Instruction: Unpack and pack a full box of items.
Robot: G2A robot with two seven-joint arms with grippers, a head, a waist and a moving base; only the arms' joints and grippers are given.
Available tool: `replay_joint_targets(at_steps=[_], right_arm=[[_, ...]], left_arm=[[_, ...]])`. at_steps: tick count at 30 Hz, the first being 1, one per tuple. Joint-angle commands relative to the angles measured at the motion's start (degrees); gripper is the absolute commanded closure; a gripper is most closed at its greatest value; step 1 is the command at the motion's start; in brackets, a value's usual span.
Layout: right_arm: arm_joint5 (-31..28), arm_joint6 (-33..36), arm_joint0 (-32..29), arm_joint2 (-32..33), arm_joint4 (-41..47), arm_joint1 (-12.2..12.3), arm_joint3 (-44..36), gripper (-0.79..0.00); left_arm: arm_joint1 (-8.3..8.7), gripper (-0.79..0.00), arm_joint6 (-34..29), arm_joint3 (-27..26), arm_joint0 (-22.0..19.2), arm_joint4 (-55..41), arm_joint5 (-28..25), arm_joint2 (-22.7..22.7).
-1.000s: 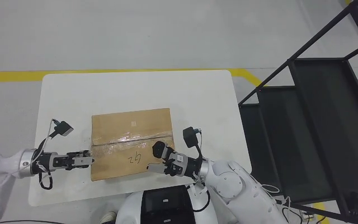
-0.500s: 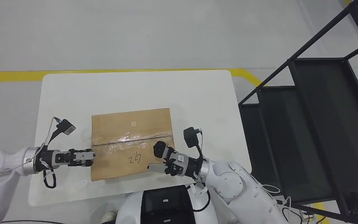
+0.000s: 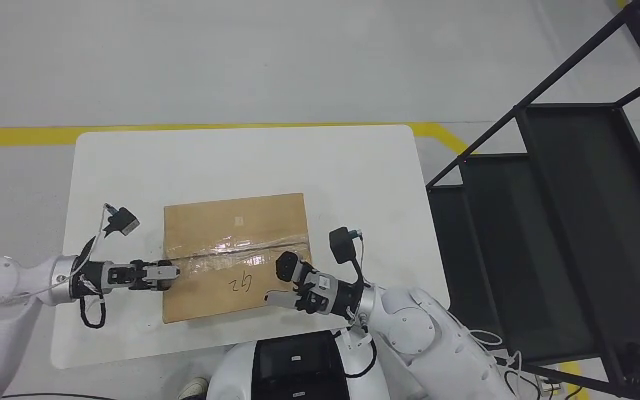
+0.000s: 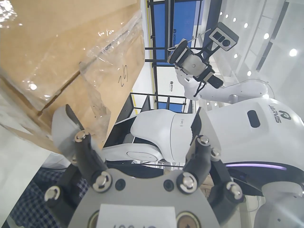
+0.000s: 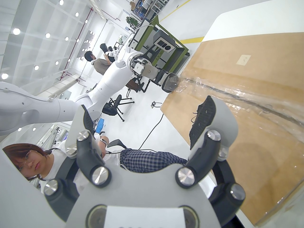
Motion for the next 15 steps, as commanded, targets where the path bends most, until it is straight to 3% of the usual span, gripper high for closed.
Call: replay_joint_targets(at_steps=[1, 2, 3, 5, 8, 9, 10, 11, 13, 15], right_arm=[[-0.02, 0.03, 0.03, -0.05, 0.01, 0.04, 0.02, -0.785], [-0.03, 0.05, 0.07, -0.06, 0.04, 0.06, 0.03, -0.785], [-0.03, 0.05, 0.10, -0.07, 0.07, 0.07, 0.04, -0.785], [-0.04, 0.03, 0.14, -0.10, 0.11, 0.11, 0.09, -0.785], [0.04, -0.12, 0.15, -0.10, 0.20, 0.17, 0.17, -0.785], [0.04, -0.12, 0.17, -0.08, 0.23, 0.19, 0.18, -0.785], [0.02, -0.11, 0.18, -0.05, 0.27, 0.21, 0.18, -0.785], [0.04, -0.18, 0.18, 0.02, 0.34, 0.24, 0.17, -0.785], [0.03, -0.21, 0.15, 0.08, 0.40, 0.29, 0.16, -0.785], [0.05, -0.30, 0.11, 0.10, 0.41, 0.33, 0.12, -0.785]], left_arm=[[0.04, -0.243, 0.92, -0.35, 0.11, 1.64, 0.24, -0.06], [0.05, -0.203, 1.28, -0.61, 0.19, 2.19, 0.39, -0.02], [0.08, -0.215, 1.36, -0.83, 0.25, 2.86, 0.55, 0.04], [0.17, -0.351, 1.39, -1.06, 0.24, 4.75, 0.57, 0.09], [0.26, -0.317, 1.66, -1.44, 0.06, 7.15, 0.91, 0.32], [0.27, -0.274, 1.72, -1.51, 0.00, 7.58, 1.12, 0.42], [0.29, -0.182, 1.75, -1.63, -0.13, 8.10, 1.27, 0.49], [0.30, -0.151, 1.84, -1.68, -0.22, 8.36, 1.45, 0.57], [0.34, 0.000, 1.97, -1.78, -0.53, 9.18, 1.79, 0.66], [0.36, 0.000, 2.56, -1.86, -0.79, 10.19, 2.14, 0.79]])
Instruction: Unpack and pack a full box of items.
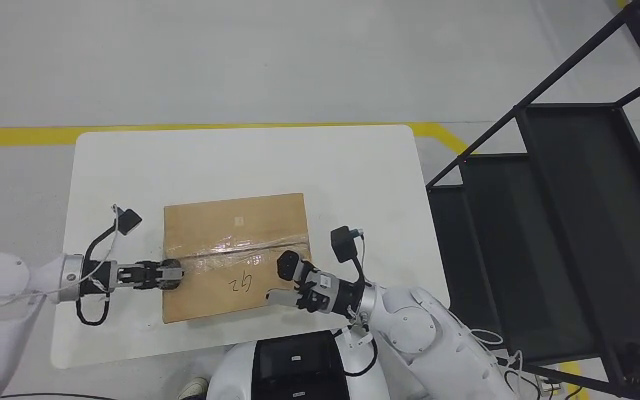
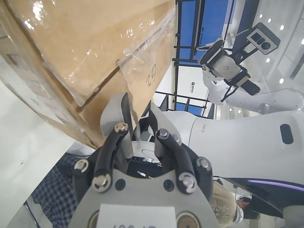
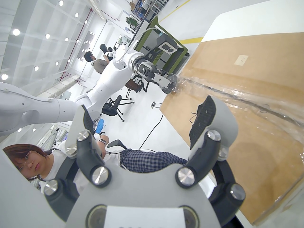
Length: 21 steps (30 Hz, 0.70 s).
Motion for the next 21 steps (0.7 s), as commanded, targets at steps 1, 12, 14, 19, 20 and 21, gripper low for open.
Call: replay_joint_targets(at_steps=[1, 12, 14, 19, 20, 21], right_arm=[[0.00, -0.04, -0.03, 0.00, 0.00, 0.04, -0.02, -0.785], [0.24, 0.20, 0.29, -0.16, 0.22, 0.22, 0.09, -0.785], [0.46, 0.26, 0.36, -0.17, 0.14, 0.26, 0.06, -0.785], [0.90, 0.28, 0.53, -0.42, 0.00, 0.30, -0.06, -0.785], [1.00, 0.28, 0.58, -0.47, 0.03, 0.30, -0.08, -0.785], [1.15, 0.29, 0.64, -0.51, -0.03, 0.31, -0.04, -0.785]], left_arm=[[-0.01, 0.000, 0.43, -0.04, -0.21, 0.60, 0.23, 0.20], [-0.39, 0.000, 1.28, 0.27, -1.25, -4.62, -0.02, 1.19], [-0.48, 0.000, 0.89, -0.11, -1.36, -7.89, -0.60, 0.74], [-0.72, 0.000, 1.46, -1.72, -1.30, -13.26, -1.55, -0.08], [-0.76, 0.000, 1.51, -2.00, -1.29, -14.07, -1.78, -0.23], [-0.81, 0.000, 1.80, -2.27, -1.27, -14.73, -2.15, -0.35]])
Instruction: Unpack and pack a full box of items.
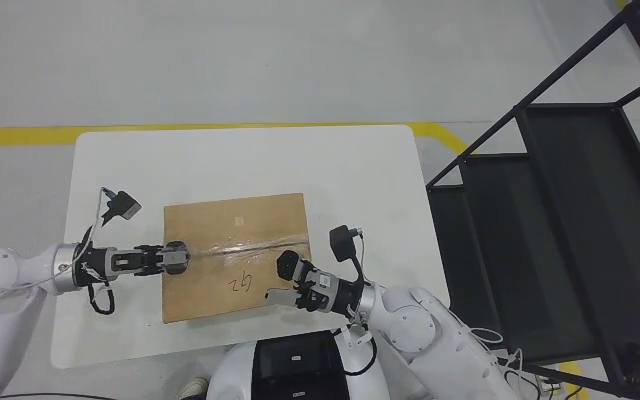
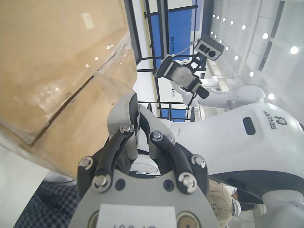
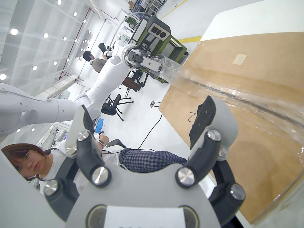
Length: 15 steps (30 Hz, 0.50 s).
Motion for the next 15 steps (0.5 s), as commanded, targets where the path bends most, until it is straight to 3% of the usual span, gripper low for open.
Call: replay_joint_targets(at_steps=[1, 15], right_arm=[[0.28, 0.02, 0.09, -0.07, -0.09, 0.01, 0.02, -0.785], [1.30, -0.27, 0.89, -0.83, -0.29, 0.03, 0.34, -0.785]], left_arm=[[-0.11, 0.000, 0.47, -0.45, 0.09, -1.41, -0.63, -0.14], [-0.02, 0.000, -4.84, 0.76, 1.65, -6.53, -4.24, -3.43]])
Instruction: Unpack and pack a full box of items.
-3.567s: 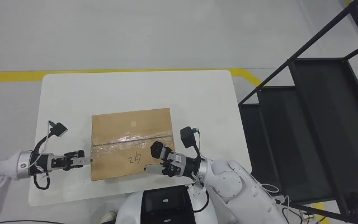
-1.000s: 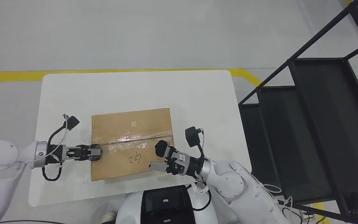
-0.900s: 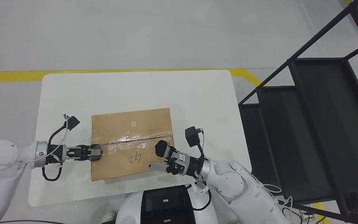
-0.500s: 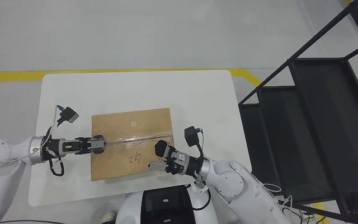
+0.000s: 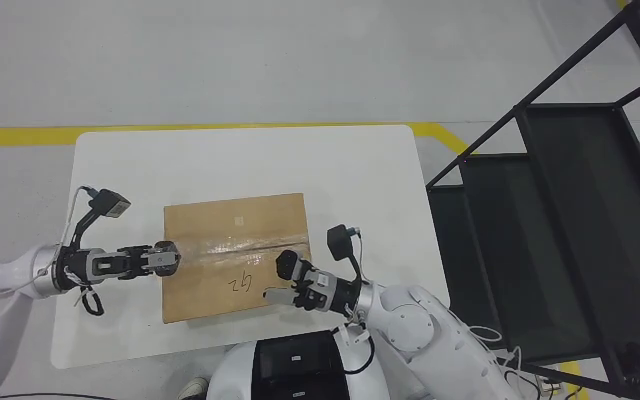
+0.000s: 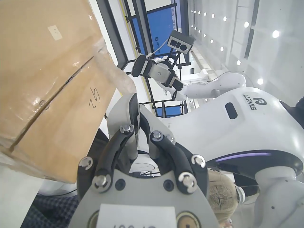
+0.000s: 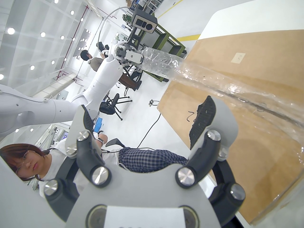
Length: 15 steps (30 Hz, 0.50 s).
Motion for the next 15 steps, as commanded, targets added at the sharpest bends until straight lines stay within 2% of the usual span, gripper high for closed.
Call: replay_joint_targets(at_steps=[1, 6, 15], right_arm=[[0.09, -0.26, 0.14, -0.21, -0.11, -0.04, 0.18, -0.785], [0.10, -0.60, 0.23, -0.43, -0.06, -0.03, 0.87, -0.785], [0.26, -0.65, 0.13, -0.11, 0.20, 0.13, 0.76, -0.785]], left_arm=[[0.00, 0.000, -0.57, 0.35, -0.02, -0.57, -0.31, -0.39], [0.10, 0.000, 2.94, 3.38, -0.13, 4.10, -2.20, -2.06], [0.05, 0.000, 3.82, 6.53, -0.04, 9.20, -2.14, -0.80]])
